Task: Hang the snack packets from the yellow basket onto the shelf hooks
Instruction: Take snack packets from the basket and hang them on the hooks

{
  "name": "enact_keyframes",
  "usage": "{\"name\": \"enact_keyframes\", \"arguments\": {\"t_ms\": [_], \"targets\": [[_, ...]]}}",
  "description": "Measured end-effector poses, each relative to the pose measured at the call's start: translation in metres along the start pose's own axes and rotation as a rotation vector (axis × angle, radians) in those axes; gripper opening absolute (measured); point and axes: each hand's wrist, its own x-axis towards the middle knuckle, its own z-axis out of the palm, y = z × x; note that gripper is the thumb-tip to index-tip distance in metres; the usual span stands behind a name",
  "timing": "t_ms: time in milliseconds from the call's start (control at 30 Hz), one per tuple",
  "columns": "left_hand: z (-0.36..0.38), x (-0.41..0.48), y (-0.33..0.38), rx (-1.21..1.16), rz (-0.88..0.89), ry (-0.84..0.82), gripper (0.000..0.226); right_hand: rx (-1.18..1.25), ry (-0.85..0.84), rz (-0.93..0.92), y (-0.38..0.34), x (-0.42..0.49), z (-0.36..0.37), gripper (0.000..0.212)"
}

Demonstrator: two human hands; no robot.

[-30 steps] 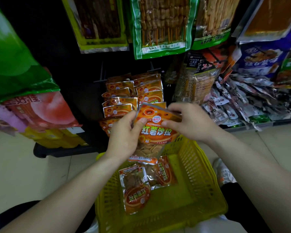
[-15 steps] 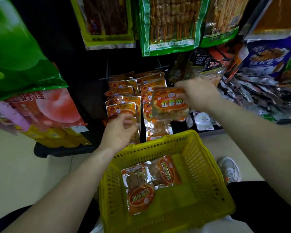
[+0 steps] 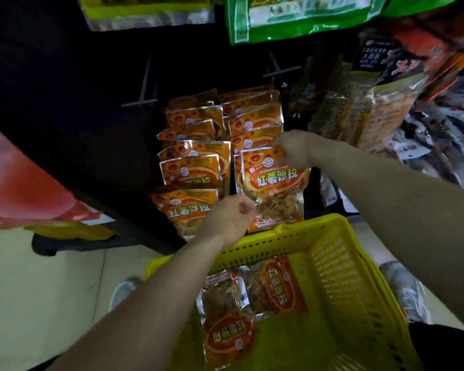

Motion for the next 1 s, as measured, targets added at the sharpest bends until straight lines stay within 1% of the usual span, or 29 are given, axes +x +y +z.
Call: {"name": "enact_keyframes", "arguments": {"t_ms": [67, 133, 233, 333, 400, 467, 567, 667, 733, 833, 867, 900, 967, 1000], "targets": [[0.013, 0.012, -0.005, -0.014, -0.015, -0.016, 0.008, -0.034, 0.073, 0.020, 0.006, 0.019, 0.016, 0.038], [0.025, 0.022, -0.009, -0.036, -0.034, -0.011, 0.007, -0.061, 0.107, 0.027, 0.007, 0.034, 0.031, 0.041], [0.038, 0.035, -0.016, -0.079, -0.046, 0.004, 0.006, -0.115, 0.056, 0.004, 0.006, 0.047, 0.054, 0.040], [0.047, 0.042, -0.022, -0.106, -0.067, 0.009, 0.007, -0.145, 0.066, 0.014, 0.008, 0.053, 0.068, 0.041], [0.051, 0.045, -0.025, -0.133, -0.078, -0.001, 0.014, -0.141, 0.086, 0.009, 0.009, 0.055, 0.070, 0.040], [0.054, 0.045, -0.028, -0.157, -0.069, -0.027, 0.027, -0.158, 0.083, 0.006, 0.008, 0.055, 0.069, 0.038], [0.057, 0.043, -0.030, -0.139, -0.057, -0.059, 0.043, -0.190, 0.086, 0.024, 0.004, 0.052, 0.065, 0.033], [0.055, 0.042, -0.026, -0.095, -0.024, -0.064, 0.046, -0.203, 0.185, 0.043, 0.001, 0.047, 0.054, 0.034], [0.054, 0.045, -0.022, -0.082, 0.006, -0.073, 0.051, -0.174, 0.309, 0.025, -0.002, 0.043, 0.039, 0.034], [0.055, 0.051, -0.015, -0.109, -0.025, -0.118, 0.061, -0.138, 0.488, -0.035, -0.008, 0.037, 0.023, 0.032], [0.057, 0.054, -0.013, -0.115, -0.046, -0.127, 0.064, -0.139, 0.495, -0.042, -0.010, 0.035, 0.021, 0.031], [0.059, 0.057, -0.011, -0.126, -0.069, -0.138, 0.066, -0.137, 0.467, -0.044, -0.011, 0.033, 0.022, 0.032], [0.064, 0.061, -0.009, -0.132, -0.112, -0.171, 0.069, -0.085, 0.361, -0.020, -0.010, 0.030, 0.027, 0.046], [0.067, 0.063, -0.008, -0.117, -0.124, -0.182, 0.069, -0.057, 0.319, -0.001, -0.008, 0.029, 0.029, 0.048]]}}
